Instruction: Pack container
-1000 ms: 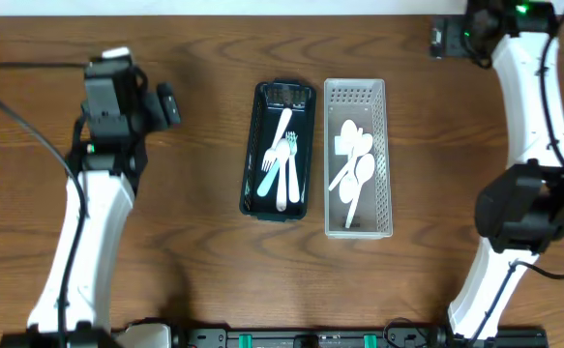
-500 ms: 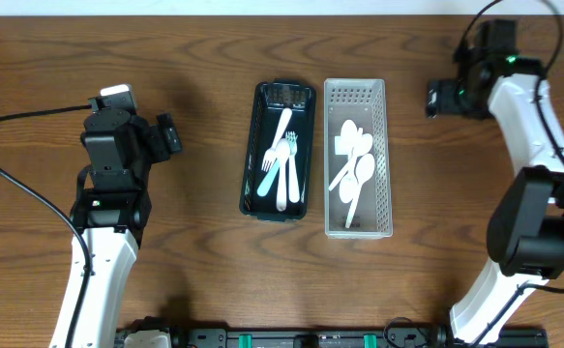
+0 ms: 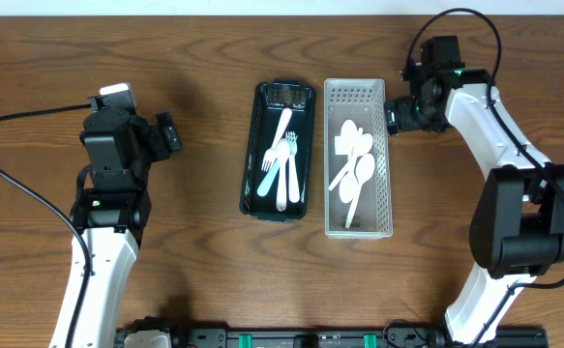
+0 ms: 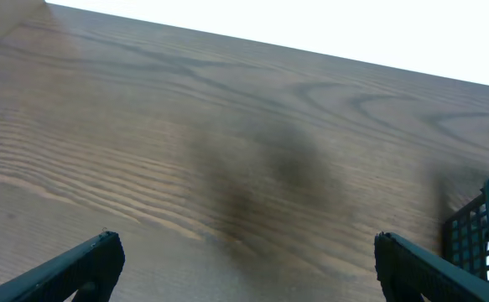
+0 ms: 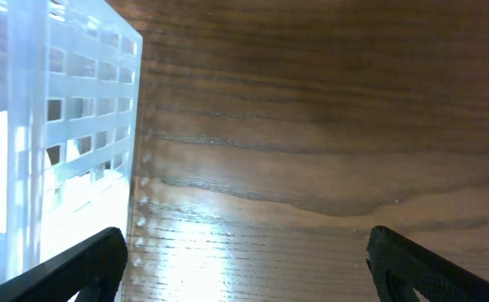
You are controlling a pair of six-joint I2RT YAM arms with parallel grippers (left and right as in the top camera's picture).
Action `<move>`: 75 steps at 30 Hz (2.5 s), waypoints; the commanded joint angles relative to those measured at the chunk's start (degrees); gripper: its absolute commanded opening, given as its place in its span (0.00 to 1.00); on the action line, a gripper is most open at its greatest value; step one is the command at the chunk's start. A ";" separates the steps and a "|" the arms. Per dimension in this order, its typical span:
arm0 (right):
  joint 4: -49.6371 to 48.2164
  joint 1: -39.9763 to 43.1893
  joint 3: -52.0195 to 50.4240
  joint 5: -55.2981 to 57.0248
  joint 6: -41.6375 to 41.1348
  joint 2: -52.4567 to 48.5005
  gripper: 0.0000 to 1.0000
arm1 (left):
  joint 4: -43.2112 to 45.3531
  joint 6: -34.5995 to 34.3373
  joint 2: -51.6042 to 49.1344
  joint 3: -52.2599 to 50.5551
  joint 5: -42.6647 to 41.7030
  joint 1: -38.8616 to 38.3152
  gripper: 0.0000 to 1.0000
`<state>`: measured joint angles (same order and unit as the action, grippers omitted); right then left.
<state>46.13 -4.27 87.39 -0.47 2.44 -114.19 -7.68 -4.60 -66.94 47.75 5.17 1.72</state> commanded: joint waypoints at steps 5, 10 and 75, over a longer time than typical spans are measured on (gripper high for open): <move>-0.04 -0.68 -0.31 -6.10 4.13 0.20 0.94 | 0.13 0.50 0.76 -0.17 0.87 0.09 0.98; 0.15 -0.68 -0.31 -12.68 6.93 0.20 0.95 | 0.13 0.50 0.76 -0.17 0.87 0.09 0.98; -10.71 1.57 -44.15 5.99 -2.45 67.08 0.99 | -4.50 6.23 54.75 -26.05 3.37 -17.03 0.98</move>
<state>35.59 -0.45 44.86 4.49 1.15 -50.59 -12.21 1.91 -14.22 21.82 5.65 -15.14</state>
